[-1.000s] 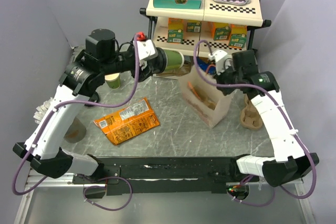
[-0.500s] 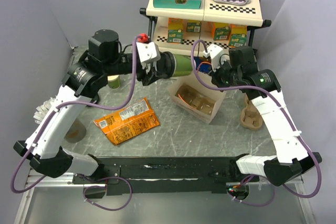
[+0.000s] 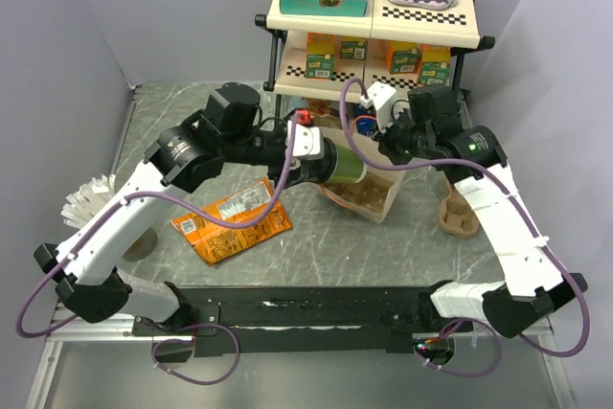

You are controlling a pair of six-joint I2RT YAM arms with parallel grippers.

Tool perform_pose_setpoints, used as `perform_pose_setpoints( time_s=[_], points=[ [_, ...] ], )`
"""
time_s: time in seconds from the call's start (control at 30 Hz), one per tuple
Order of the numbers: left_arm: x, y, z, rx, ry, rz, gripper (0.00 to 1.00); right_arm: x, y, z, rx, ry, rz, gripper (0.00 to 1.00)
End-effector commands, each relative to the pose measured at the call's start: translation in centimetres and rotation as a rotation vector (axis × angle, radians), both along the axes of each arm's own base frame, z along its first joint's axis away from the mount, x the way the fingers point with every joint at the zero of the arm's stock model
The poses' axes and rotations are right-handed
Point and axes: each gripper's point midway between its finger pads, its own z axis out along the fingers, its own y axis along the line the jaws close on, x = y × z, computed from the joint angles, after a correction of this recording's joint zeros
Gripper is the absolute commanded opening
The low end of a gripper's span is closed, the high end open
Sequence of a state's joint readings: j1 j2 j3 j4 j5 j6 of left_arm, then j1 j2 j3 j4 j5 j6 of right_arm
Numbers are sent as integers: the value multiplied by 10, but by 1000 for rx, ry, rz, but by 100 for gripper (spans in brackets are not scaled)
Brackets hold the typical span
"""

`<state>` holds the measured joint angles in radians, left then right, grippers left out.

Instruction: Pack the takeout coffee

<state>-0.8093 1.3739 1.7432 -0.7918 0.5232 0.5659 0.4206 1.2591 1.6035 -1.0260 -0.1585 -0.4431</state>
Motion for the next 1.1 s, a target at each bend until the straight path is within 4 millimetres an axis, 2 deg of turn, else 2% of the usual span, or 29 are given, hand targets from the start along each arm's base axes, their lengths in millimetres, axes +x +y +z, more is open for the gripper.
perform_pose_setpoints(
  time_s=[0.0, 0.1, 0.23, 0.5, 0.77, 0.9, 1.07],
  points=[
    [5, -2, 6, 47, -94, -5, 1, -5, 6, 17, -25, -93, 30, 0],
    [5, -5, 4, 86, -134, -30, 1, -9, 7, 10, -41, -86, 38, 0],
    [1, -10, -10, 161, -174, -63, 1, -11, 11, 5, -33, -69, 46, 0],
    [3, -12, -34, 278, -289, -105, 1, -14, 16, 5, -4, -58, 58, 0],
    [4, -24, -39, 328, -373, -163, 1, -15, 21, 5, -39, -94, 83, 0],
    [5, -30, -48, 358, -349, -179, 1, -25, 33, -3, -82, -103, 151, 0],
    [1, -33, -50, 349, -338, -198, 1, -26, 33, -13, -86, -80, 136, 0]
  ],
)
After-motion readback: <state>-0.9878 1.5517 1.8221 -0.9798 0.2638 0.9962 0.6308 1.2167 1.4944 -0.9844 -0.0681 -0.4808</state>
